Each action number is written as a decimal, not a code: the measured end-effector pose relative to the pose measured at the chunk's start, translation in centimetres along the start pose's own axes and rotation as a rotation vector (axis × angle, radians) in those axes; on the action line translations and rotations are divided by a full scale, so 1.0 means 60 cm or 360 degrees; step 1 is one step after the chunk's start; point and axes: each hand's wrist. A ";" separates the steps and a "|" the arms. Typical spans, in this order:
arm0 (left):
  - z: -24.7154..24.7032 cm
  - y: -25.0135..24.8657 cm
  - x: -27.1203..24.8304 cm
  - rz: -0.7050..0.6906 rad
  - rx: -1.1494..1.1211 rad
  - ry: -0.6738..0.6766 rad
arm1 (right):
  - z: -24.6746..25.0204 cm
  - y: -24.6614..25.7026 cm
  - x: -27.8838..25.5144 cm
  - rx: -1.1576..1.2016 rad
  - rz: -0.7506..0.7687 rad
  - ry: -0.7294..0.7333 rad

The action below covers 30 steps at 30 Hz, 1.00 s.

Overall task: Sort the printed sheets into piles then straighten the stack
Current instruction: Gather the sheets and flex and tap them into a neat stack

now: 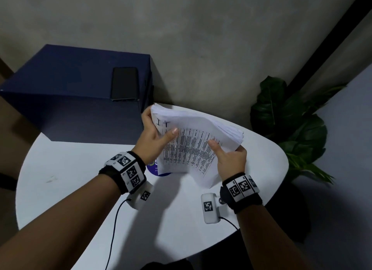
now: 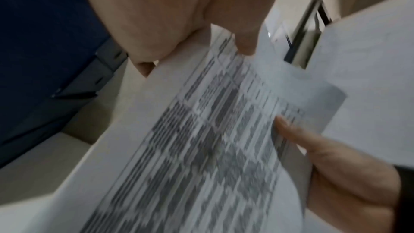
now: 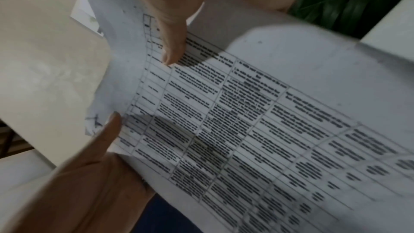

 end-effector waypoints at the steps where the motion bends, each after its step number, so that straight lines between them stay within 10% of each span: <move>1: 0.005 -0.012 0.001 -0.0073 0.0097 -0.0095 | 0.001 0.006 0.004 -0.0042 0.0021 0.0002; 4: 0.013 -0.069 0.010 -0.0570 0.0855 -0.0339 | 0.007 0.032 0.019 -0.0281 0.0240 0.0005; 8: -0.014 -0.131 0.023 -0.0685 0.1882 -0.0019 | -0.012 0.072 0.028 -0.1039 0.0837 0.0277; 11: -0.017 -0.119 0.021 -0.0620 0.1474 0.0061 | -0.021 0.077 0.026 -0.1045 0.0993 0.0023; 15: 0.017 -0.090 0.006 -0.0519 0.0980 -0.0246 | 0.026 0.007 0.034 -0.1060 0.0577 -0.0829; 20: 0.053 -0.040 -0.006 -0.0170 0.0385 -0.0331 | 0.080 -0.040 0.062 0.0064 -0.0107 -0.0270; 30: -0.004 0.112 -0.097 0.0155 0.0611 -0.0516 | 0.081 -0.114 -0.029 -0.0469 -0.0001 -0.0223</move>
Point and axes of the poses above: each hand's wrist, its own x-axis towards the middle knuckle, its own z-axis out of the back of the hand, y = z × x, and after that the axes turned 3 degrees about y, right-handed
